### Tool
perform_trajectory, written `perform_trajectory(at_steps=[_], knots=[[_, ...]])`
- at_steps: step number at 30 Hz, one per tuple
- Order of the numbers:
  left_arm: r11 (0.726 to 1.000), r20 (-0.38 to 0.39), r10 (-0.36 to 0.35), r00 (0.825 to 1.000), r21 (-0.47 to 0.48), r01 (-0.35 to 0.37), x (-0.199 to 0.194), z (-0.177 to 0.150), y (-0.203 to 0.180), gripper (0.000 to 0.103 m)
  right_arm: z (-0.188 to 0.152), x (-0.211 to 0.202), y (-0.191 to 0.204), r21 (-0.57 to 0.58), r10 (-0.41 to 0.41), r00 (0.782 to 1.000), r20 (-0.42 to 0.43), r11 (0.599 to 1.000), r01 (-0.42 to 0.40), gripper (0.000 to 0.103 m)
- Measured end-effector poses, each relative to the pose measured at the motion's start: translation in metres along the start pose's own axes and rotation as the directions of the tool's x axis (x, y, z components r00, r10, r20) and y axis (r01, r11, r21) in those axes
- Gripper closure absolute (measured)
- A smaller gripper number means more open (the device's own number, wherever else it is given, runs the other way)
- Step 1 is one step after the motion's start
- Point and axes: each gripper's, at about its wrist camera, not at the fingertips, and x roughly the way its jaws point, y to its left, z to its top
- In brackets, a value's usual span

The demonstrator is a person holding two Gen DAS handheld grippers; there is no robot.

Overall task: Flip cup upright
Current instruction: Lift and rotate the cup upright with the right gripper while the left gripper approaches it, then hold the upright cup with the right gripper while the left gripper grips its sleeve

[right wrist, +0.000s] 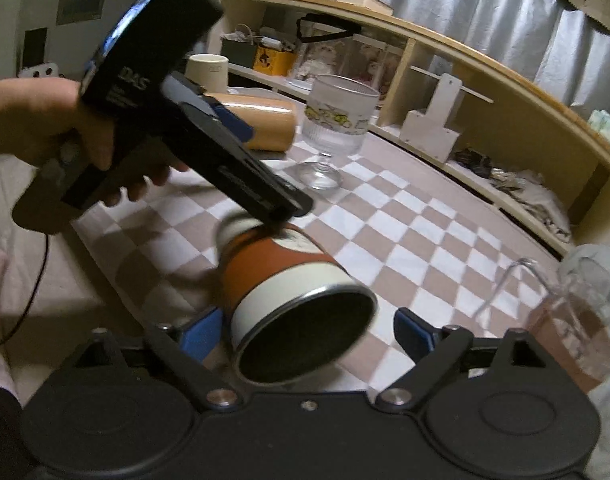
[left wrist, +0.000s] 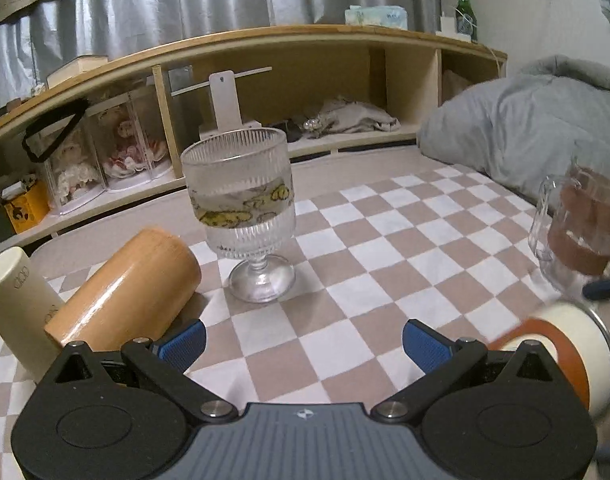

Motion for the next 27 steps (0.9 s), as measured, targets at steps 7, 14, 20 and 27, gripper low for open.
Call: perform_trajectory(at_steps=[7, 14, 20, 27], knots=[[0.997, -0.038, -0.021, 0.999, 0.074, 0.024, -0.020, -0.011, -0.005, 0.000, -0.006, 0.002, -0.012, 0.005, -0.170, 0.985, -0.043, 0.985, 0.170, 0.009], [0.994, -0.065, 0.014, 0.998, 0.105, -0.007, -0.034, -0.014, 0.002, 0.000, 0.003, 0.011, -0.022, 0.113, -0.232, 0.971, -0.052, 0.965, 0.237, 0.012], [0.998, -0.111, -0.047, 0.993, -0.057, 0.040, -0.063, -0.009, 0.025, 0.001, 0.007, 0.005, -0.025, 0.148, -0.227, 0.973, -0.032, 0.962, 0.229, 0.012], [0.947, -0.155, -0.261, 0.953, -0.235, 0.221, -0.072, -0.017, 0.018, 0.023, 0.013, -0.012, -0.038, 0.336, -0.185, 0.983, 0.013, 0.926, 0.170, 0.012]])
